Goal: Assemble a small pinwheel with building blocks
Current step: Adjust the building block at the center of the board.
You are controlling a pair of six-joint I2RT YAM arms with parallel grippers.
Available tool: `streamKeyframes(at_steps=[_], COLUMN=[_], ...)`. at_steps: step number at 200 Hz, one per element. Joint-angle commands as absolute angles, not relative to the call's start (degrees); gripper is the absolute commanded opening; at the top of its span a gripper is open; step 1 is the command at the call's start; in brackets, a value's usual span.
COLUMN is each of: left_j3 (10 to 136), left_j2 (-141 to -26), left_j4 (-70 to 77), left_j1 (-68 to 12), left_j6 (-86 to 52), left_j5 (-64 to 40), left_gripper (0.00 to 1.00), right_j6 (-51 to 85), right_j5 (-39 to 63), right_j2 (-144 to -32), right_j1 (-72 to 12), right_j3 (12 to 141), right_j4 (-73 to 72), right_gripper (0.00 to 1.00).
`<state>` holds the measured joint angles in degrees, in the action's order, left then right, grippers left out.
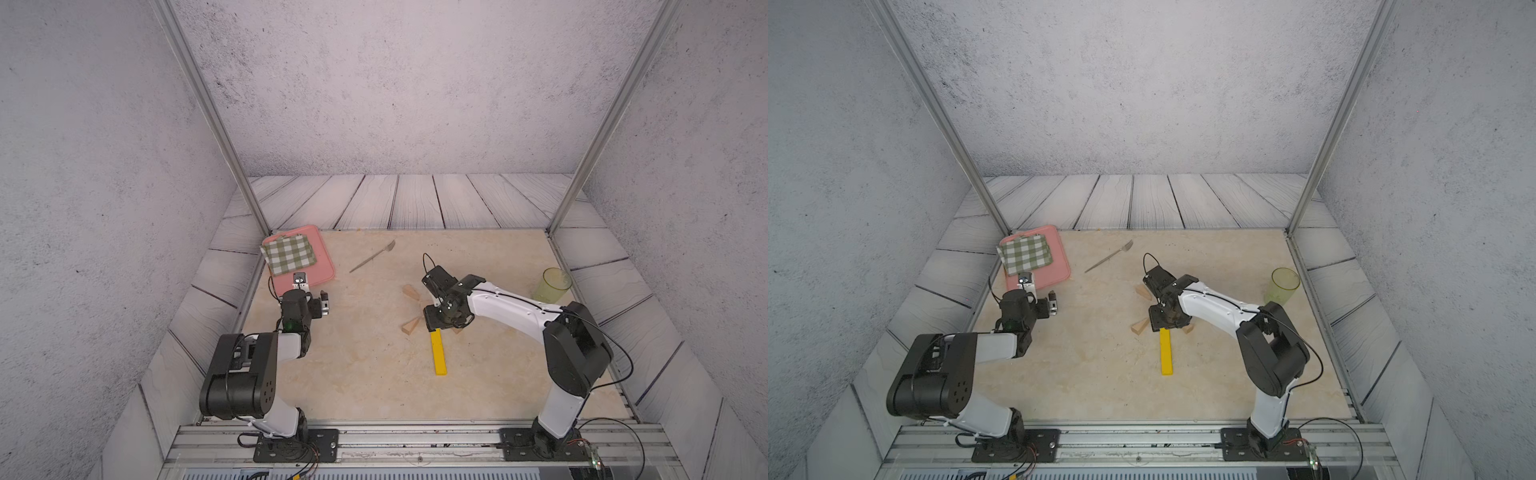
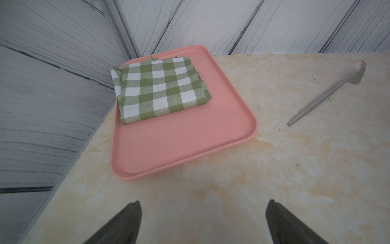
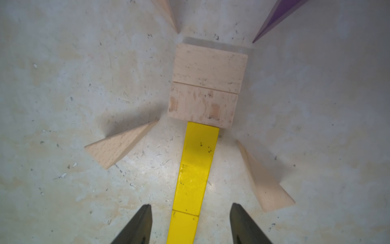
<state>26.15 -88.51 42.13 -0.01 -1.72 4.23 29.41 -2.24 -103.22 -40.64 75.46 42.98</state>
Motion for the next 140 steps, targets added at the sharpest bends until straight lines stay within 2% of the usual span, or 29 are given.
streamKeyframes(at_steps=[1,32,140], left_j3=[27.2,27.2,27.2], left_j2=[-87.5,-87.5,-87.5], left_j4=[41.7,41.7,41.8], left_j1=[0.2,0.3,0.2], left_j6=[-1.5,-1.5,-1.5], left_j5=[3.8,3.9,3.9], left_gripper=[0.98,0.98,0.98], right_j6=[32.1,33.3,35.8], right_j5=[-6.1,-5.4,-1.4], right_j2=[-106.6,-108.5,-113.0], right_j1=[-41.1,-41.3,-41.8], right_j3=[77.4,77.5,78.3], right_j4=[46.9,46.6,43.7], right_gripper=[0.62,0.61,0.47])
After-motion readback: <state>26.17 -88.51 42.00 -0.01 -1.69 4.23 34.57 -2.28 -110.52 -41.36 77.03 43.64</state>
